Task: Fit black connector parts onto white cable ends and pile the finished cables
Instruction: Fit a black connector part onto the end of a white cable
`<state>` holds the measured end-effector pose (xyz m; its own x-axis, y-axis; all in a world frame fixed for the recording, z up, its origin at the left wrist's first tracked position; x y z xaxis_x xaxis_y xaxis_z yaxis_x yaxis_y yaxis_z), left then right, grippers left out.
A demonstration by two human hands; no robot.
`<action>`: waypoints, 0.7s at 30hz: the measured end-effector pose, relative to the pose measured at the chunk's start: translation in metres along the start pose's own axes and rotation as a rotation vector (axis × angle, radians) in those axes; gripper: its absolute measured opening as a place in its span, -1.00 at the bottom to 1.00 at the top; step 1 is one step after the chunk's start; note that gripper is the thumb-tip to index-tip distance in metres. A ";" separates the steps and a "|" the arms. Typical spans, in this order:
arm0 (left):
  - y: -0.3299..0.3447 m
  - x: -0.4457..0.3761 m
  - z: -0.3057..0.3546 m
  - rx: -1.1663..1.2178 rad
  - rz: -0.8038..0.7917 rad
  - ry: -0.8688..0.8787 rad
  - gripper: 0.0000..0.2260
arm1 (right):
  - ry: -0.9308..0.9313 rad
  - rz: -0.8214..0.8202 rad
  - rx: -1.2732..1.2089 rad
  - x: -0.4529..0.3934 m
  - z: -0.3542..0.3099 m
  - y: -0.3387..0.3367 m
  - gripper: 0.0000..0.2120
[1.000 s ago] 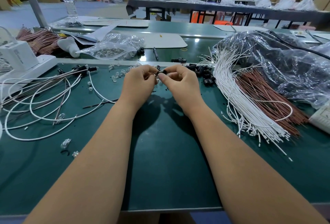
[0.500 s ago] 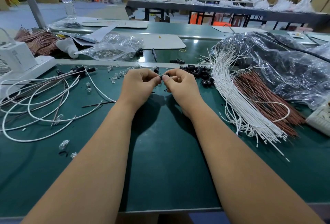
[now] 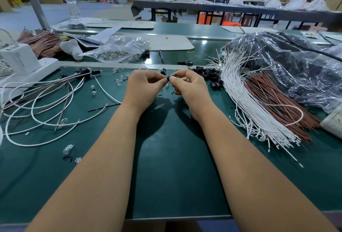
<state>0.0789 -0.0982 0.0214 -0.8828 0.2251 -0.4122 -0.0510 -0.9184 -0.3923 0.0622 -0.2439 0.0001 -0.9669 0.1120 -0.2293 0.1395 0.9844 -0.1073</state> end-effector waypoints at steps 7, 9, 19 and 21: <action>0.004 -0.001 0.002 0.087 -0.018 0.001 -0.95 | 0.018 0.024 -0.135 -0.001 0.000 -0.005 -0.95; 0.002 -0.001 0.000 0.101 -0.004 -0.016 -0.96 | 0.028 0.061 -0.190 -0.001 0.000 -0.007 -0.95; 0.000 -0.001 0.001 0.106 0.013 0.014 -0.97 | 0.044 0.025 -0.250 0.000 -0.002 -0.004 -0.93; 0.002 -0.001 0.002 0.115 -0.002 0.016 -0.97 | 0.040 0.008 -0.230 0.000 -0.002 -0.003 -0.93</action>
<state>0.0788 -0.1006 0.0226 -0.8751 0.2311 -0.4253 -0.1065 -0.9491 -0.2966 0.0613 -0.2466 0.0024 -0.9742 0.1212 -0.1903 0.0996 0.9879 0.1190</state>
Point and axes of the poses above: each hand's wrist, its own x-axis away from the middle knuckle, its own y-axis out of the palm, z = x × y, the point moved 7 cm from there along -x, towards the middle knuckle, and after that the axes turned 7 degrees about -z, right-handed, at the moved point
